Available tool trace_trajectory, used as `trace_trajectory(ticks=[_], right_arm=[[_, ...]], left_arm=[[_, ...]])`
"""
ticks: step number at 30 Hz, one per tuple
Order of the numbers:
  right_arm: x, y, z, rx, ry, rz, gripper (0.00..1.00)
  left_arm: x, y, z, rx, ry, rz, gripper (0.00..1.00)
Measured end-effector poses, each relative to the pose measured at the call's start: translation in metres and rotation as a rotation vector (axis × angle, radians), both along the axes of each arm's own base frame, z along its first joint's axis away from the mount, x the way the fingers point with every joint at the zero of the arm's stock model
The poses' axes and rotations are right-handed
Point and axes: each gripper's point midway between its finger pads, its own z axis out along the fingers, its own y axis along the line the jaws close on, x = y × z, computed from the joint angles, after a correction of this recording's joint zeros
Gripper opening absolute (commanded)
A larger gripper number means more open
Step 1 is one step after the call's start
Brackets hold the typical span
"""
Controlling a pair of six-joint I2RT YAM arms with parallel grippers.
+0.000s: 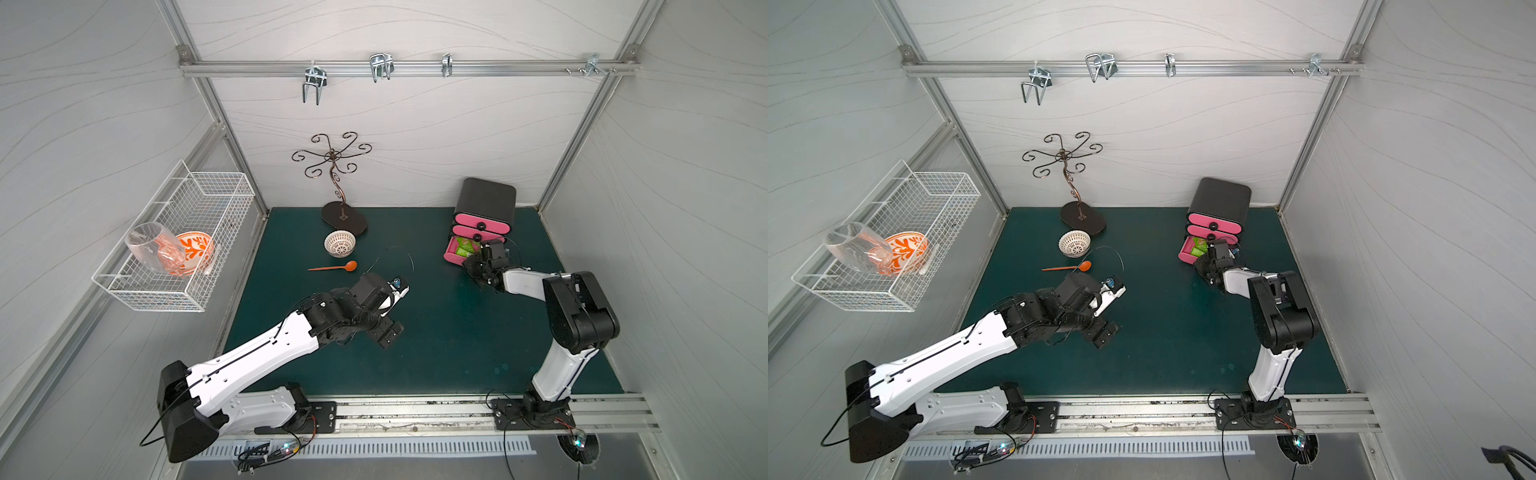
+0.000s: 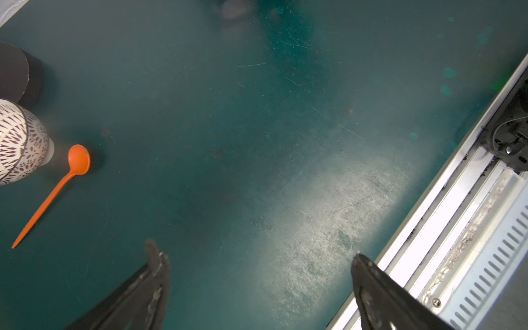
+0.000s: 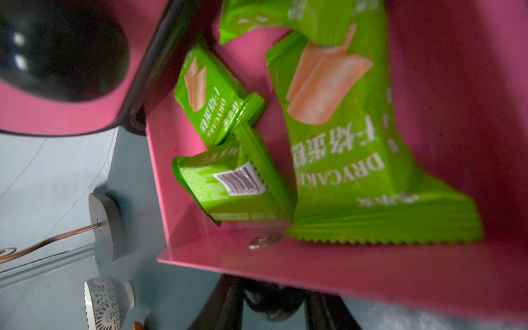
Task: Place the cookies into the drawer by color
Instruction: Close the drawer in the storage box.
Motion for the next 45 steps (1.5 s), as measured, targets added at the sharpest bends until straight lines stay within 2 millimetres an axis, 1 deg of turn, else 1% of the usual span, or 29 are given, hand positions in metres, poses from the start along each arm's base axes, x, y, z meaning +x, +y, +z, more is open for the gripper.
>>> trace_trajectory(ticks=[3,7,9,10,13,14,16,17,18,20,21,24,27,30,35,39,42,45], right_arm=[[0.007,-0.005,-0.001,-0.011,-0.005,-0.018,0.22],[0.021,-0.012,-0.001,-0.007,-0.010,-0.027,0.29],[0.030,-0.015,0.000,0.004,-0.017,-0.023,0.35],[0.032,-0.016,0.002,0.008,-0.022,-0.019,0.41],[0.033,-0.017,0.006,0.024,-0.034,-0.005,0.52],[0.032,-0.016,0.008,0.030,-0.042,-0.002,0.54],[0.024,-0.016,0.014,0.049,-0.056,0.005,0.55],[0.019,-0.017,0.017,0.054,-0.062,0.005,0.54],[0.013,-0.017,0.021,0.063,-0.071,0.003,0.51],[0.001,-0.021,0.028,0.089,-0.088,-0.016,0.36],[-0.006,-0.023,0.030,0.105,-0.096,-0.030,0.27],[-0.020,-0.029,0.028,0.154,-0.105,-0.078,0.00],[-0.028,-0.035,0.015,0.184,-0.085,-0.126,0.00],[-0.025,-0.037,0.008,0.206,-0.085,-0.158,0.00],[-0.002,-0.038,0.000,0.241,-0.092,-0.200,0.00],[0.022,-0.040,0.003,0.247,-0.113,-0.239,0.00],[0.035,-0.046,0.005,0.255,-0.130,-0.287,0.00],[0.045,-0.052,0.001,0.272,-0.137,-0.340,0.00]], left_arm=[[0.001,0.001,-0.001,0.004,-0.003,0.004,0.99],[0.000,0.002,-0.003,0.010,0.001,0.005,0.99],[0.000,0.002,-0.004,0.012,0.003,0.005,0.99],[0.000,0.003,-0.005,0.014,0.003,0.005,0.99],[0.000,0.003,-0.006,0.016,0.004,0.006,0.99],[0.000,0.003,-0.006,0.017,0.004,0.006,0.99],[0.000,0.003,-0.006,0.017,0.004,0.006,0.99],[0.000,0.003,-0.006,0.016,0.003,0.007,0.99],[0.000,0.003,-0.006,0.015,0.002,0.007,0.99],[0.001,0.003,-0.005,0.012,0.000,0.009,0.99],[0.001,0.003,-0.005,0.012,0.000,0.009,0.99],[0.001,0.002,-0.006,0.011,0.004,0.008,0.99],[0.001,0.001,-0.006,0.007,0.005,0.006,0.99],[0.001,0.000,-0.005,0.003,0.004,0.005,0.99],[0.001,0.000,-0.006,0.004,0.005,0.004,0.99],[0.000,0.001,-0.008,0.008,0.007,0.002,0.99],[0.000,0.001,-0.008,0.010,0.005,0.004,0.99],[0.001,0.002,-0.007,0.013,0.001,0.007,0.99]])
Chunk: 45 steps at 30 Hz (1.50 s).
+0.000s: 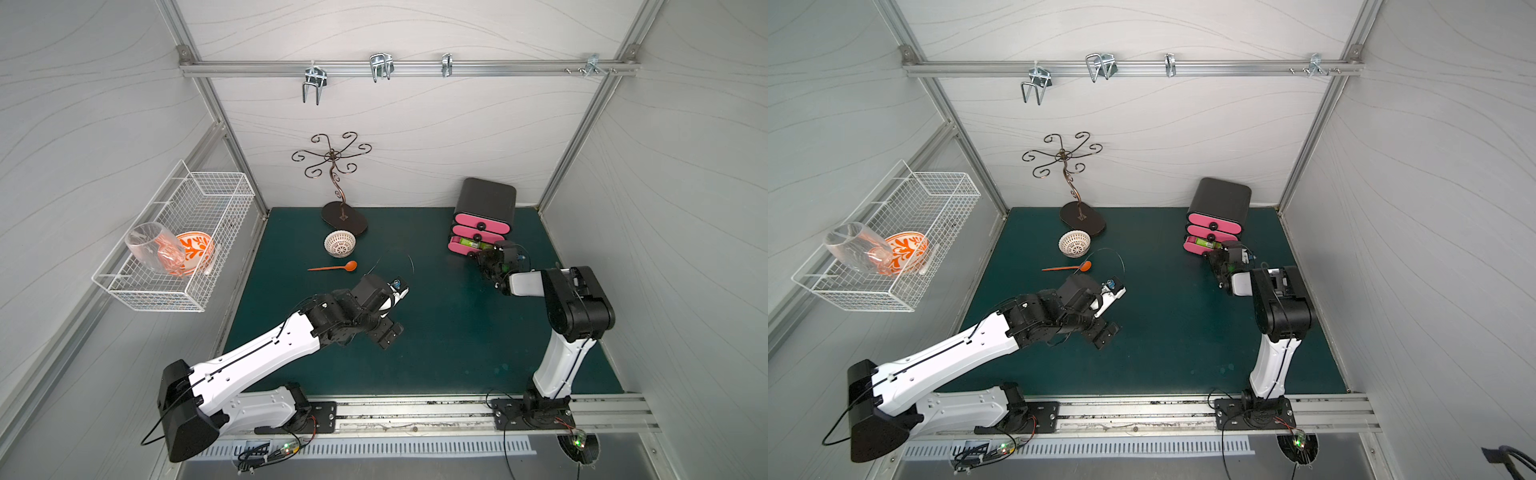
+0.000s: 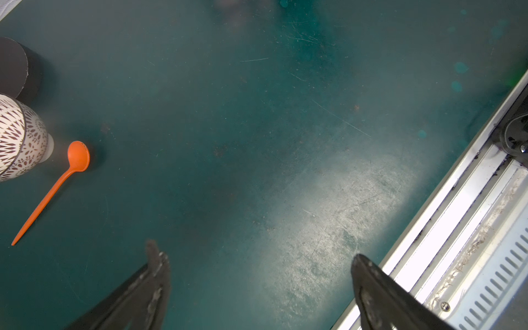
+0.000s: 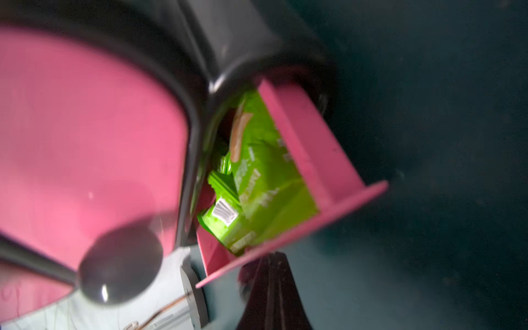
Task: Place the cookies into the drawer by color
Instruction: Close the drawer in the storage box, then reset both arms
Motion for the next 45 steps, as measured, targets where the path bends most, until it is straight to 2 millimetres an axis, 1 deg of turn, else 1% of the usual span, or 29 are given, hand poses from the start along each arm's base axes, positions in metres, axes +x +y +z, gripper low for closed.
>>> trace_trajectory(ticks=[4,10,17,22,25,27,29,32,35,37,38,40,42,43,45], right_arm=[[0.009,-0.006,-0.012,0.024,0.015,-0.050,0.00],[0.018,-0.009,-0.023,0.064,-0.002,-0.100,0.00],[0.038,0.003,-0.022,0.135,-0.100,-0.064,0.00],[0.045,0.003,-0.016,0.176,-0.149,-0.061,0.00],[0.041,0.000,-0.015,0.175,-0.153,-0.056,0.09],[0.032,0.000,-0.010,0.165,-0.150,-0.037,0.15],[0.022,0.001,0.005,0.144,-0.161,0.000,0.21],[0.005,0.005,0.044,0.092,-0.201,0.080,0.33],[-0.013,0.008,0.091,0.002,-0.267,0.168,0.41],[-0.025,0.009,0.118,-0.090,-0.306,0.227,0.49],[-0.030,0.008,0.127,-0.132,-0.315,0.248,0.52],[-0.041,0.007,0.141,-0.249,-0.325,0.306,0.59],[-0.051,0.004,0.149,-0.362,-0.329,0.353,0.62],[-0.056,0.000,0.151,-0.430,-0.326,0.373,0.64],[-0.065,-0.007,0.153,-0.547,-0.323,0.395,0.70]], left_arm=[[0.000,0.001,0.000,0.000,-0.005,0.003,0.99],[-0.001,0.005,-0.003,0.012,-0.007,0.009,0.99],[0.000,0.007,-0.005,0.017,-0.004,0.014,0.99],[0.000,0.007,-0.006,0.019,-0.005,0.015,0.99],[0.002,0.008,-0.006,0.022,-0.014,0.022,0.99],[0.006,0.009,-0.005,0.024,-0.040,0.037,0.99],[0.013,0.013,-0.003,0.023,-0.086,0.060,0.99],[0.023,0.022,0.003,0.012,-0.180,0.091,0.99],[0.038,0.043,0.011,-0.022,-0.278,0.181,0.99],[0.054,0.071,0.014,-0.066,-0.327,0.312,0.99],[0.062,0.088,0.015,-0.091,-0.339,0.386,0.98],[0.077,0.130,0.016,-0.139,-0.374,0.567,0.98],[0.085,0.166,0.009,-0.166,-0.402,0.708,0.97],[0.088,0.183,0.001,-0.171,-0.408,0.766,0.98],[0.090,0.207,-0.018,-0.173,-0.390,0.848,0.99]])
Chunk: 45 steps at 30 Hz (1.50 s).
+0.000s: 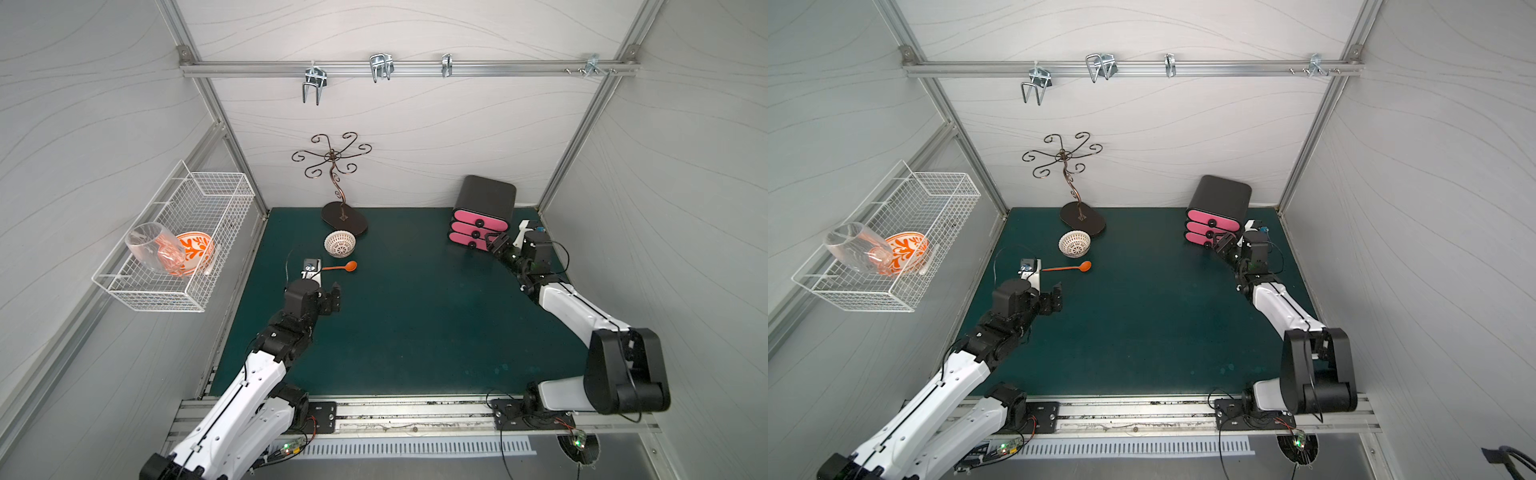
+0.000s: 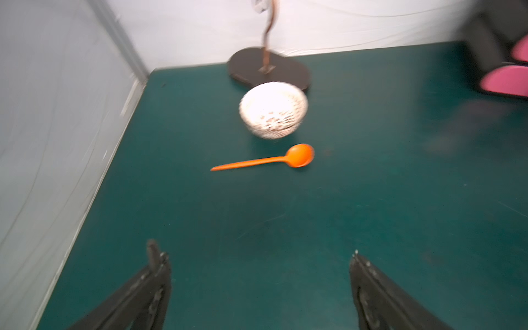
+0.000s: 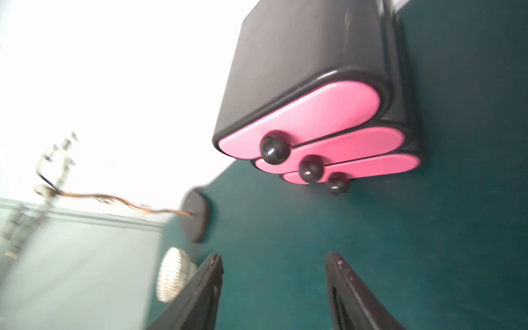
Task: Place the cookies into the drawer by color
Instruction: Reset both arms
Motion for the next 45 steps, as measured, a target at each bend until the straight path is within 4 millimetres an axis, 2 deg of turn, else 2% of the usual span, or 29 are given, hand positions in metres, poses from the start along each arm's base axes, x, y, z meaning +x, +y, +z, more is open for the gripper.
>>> trace_trajectory(ticks=[2,4,6,9,12,15,19,24,27,31,34,45], right_arm=[[-0.009,-0.009,-0.001,-0.118,-0.022,-0.009,0.75],[-0.019,-0.019,-0.012,-0.246,-0.030,-0.021,0.91],[-0.028,-0.029,-0.034,-0.345,0.004,-0.041,0.95],[-0.040,-0.042,-0.077,-0.472,0.097,-0.043,0.98],[-0.039,-0.048,-0.106,-0.559,0.155,-0.019,0.99],[-0.031,-0.051,-0.122,-0.610,0.143,0.006,0.99],[-0.020,-0.051,-0.139,-0.642,0.131,0.045,0.99],[-0.031,-0.042,-0.147,-0.614,0.034,0.122,0.99],[-0.029,-0.038,-0.143,-0.612,-0.004,0.141,0.99],[-0.024,-0.035,-0.134,-0.614,-0.049,0.147,0.99],[-0.024,-0.034,-0.132,-0.616,-0.059,0.151,0.99],[-0.020,-0.033,-0.129,-0.613,-0.069,0.157,0.99]], left_arm=[[0.003,0.019,-0.019,-0.005,0.020,0.055,0.99],[0.005,0.029,-0.039,0.017,0.051,0.070,0.99],[0.011,0.032,-0.054,0.033,0.067,0.062,0.99],[0.022,0.038,-0.076,0.028,0.081,0.072,0.98],[0.031,0.045,-0.095,0.018,0.103,0.087,0.98],[0.043,0.048,-0.103,-0.005,0.096,0.084,0.98],[0.064,0.056,-0.097,-0.057,0.053,0.087,0.99],[0.096,0.057,-0.080,-0.149,0.000,0.052,0.99],[0.107,0.052,-0.076,-0.185,-0.055,0.011,0.99],[0.102,0.036,-0.084,-0.176,-0.088,-0.043,1.00],[0.097,0.027,-0.096,-0.173,-0.061,-0.060,0.99],[0.100,0.037,-0.092,-0.131,-0.090,0.006,1.00]])
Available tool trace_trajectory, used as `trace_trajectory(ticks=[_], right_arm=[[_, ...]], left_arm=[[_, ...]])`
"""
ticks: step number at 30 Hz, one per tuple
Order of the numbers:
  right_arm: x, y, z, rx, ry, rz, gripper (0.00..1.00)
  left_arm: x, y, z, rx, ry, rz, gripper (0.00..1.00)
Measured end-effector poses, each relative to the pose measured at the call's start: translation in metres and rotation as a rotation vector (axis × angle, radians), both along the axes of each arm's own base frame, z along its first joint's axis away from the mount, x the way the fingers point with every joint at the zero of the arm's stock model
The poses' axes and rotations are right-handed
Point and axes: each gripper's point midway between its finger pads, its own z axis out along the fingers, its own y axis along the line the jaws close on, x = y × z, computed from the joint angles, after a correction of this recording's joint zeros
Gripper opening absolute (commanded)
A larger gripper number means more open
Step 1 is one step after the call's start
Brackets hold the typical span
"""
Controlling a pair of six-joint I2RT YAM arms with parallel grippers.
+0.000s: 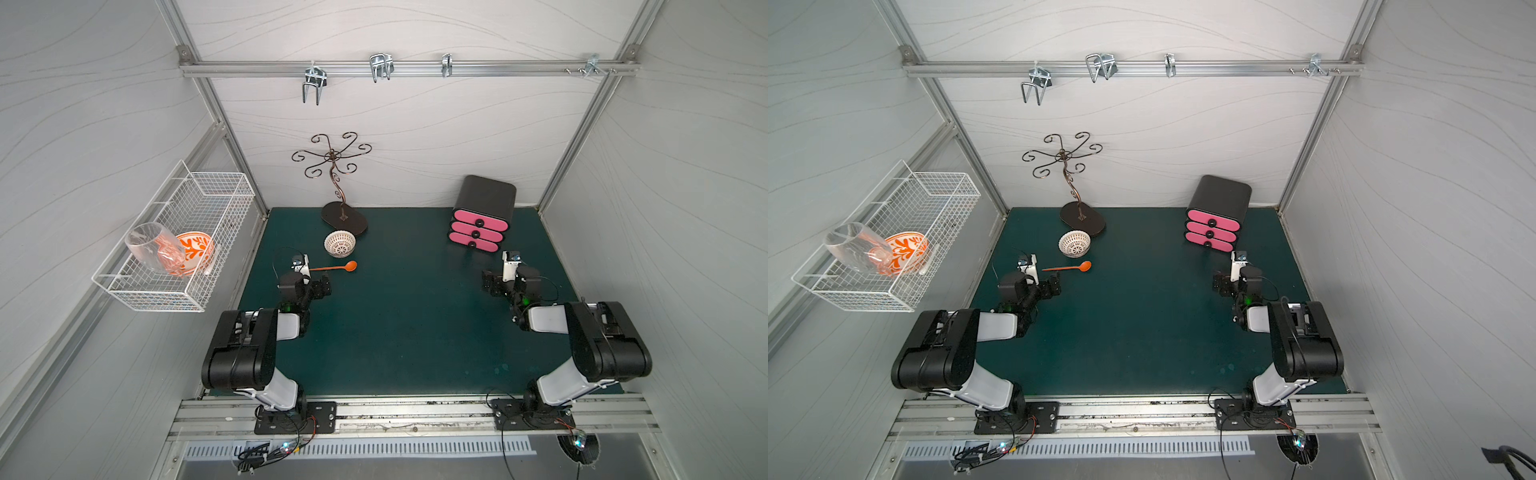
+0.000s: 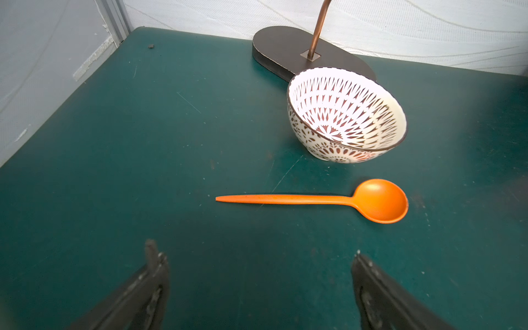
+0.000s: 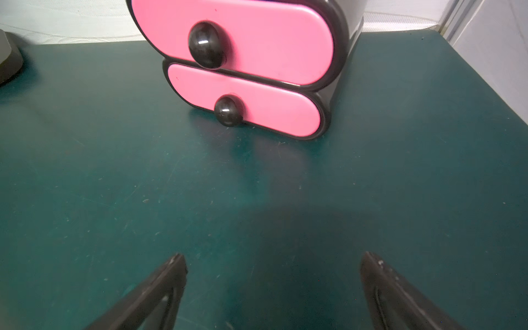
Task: Place the cookies into the drawer by color
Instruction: Reset both arms
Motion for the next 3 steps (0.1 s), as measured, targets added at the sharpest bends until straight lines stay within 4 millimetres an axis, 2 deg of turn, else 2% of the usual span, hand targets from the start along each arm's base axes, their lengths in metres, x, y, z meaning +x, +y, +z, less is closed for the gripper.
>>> trace_trajectory(ticks=[3], right_arm=[[-0.0001,0.0005,0.0006,0.002,-0.004,0.003,0.99]], left_arm=[[0.0000,0.0007,0.0001,0.002,0.000,0.004,1.00]])
